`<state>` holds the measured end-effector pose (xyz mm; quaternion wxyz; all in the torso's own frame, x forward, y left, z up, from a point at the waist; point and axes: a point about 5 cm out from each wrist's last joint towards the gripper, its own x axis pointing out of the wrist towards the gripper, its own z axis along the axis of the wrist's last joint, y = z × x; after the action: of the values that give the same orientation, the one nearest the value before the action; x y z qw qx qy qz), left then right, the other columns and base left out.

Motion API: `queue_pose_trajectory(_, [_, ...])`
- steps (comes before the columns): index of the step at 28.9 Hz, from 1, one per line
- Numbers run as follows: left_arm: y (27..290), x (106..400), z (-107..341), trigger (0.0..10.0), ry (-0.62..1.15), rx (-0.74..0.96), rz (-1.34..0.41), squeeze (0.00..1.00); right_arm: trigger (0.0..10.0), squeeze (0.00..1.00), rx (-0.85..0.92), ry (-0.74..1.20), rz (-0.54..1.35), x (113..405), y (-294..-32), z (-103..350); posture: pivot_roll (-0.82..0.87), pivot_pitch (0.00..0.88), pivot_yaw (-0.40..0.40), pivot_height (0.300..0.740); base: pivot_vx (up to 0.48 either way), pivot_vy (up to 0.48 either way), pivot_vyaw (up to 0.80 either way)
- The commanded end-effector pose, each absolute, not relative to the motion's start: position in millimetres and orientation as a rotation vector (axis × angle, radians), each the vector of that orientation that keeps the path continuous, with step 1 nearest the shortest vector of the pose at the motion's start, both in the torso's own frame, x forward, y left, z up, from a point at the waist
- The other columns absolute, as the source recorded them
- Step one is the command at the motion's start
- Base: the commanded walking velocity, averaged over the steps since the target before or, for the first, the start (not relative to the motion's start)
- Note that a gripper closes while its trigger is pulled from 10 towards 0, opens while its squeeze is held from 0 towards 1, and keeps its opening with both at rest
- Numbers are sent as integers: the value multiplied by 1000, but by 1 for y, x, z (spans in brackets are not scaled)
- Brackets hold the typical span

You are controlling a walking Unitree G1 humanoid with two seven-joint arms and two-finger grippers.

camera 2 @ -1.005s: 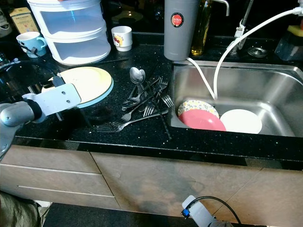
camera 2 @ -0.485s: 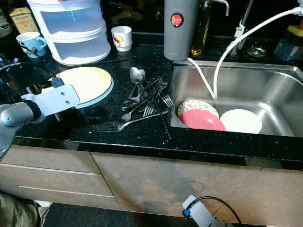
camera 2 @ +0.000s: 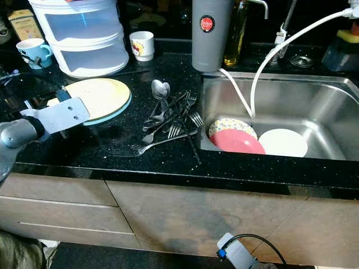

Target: Kitchen organization

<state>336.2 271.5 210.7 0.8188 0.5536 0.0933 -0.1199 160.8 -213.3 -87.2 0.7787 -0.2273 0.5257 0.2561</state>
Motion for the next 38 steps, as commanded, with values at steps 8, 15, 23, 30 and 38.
queue_pose_trajectory(8, [277,349,222,10000,135,1216,-162,0,10000,0,-497,1131,556,161,-213,-87,19,8,-9,740,0,0,0])
queue_pose_trajectory(15, [281,354,225,10000,112,1225,-138,0,10000,0,-496,1129,552,161,-213,-87,17,7,-8,740,0,0,0])
queue_pose_trajectory(23, [291,355,218,0,128,1266,-110,0,10000,0,-497,1125,550,162,-212,-87,19,6,-5,740,0,0,0])
queue_pose_trajectory(30, [299,355,224,0,90,1274,-26,0,10000,0,-498,1123,547,162,-212,-87,20,1,-3,740,0,0,0])
queue_pose_trajectory(38, [306,353,252,0,-46,1256,122,0,10000,0,-498,1119,545,163,-212,-87,23,0,-1,740,0,0,0])
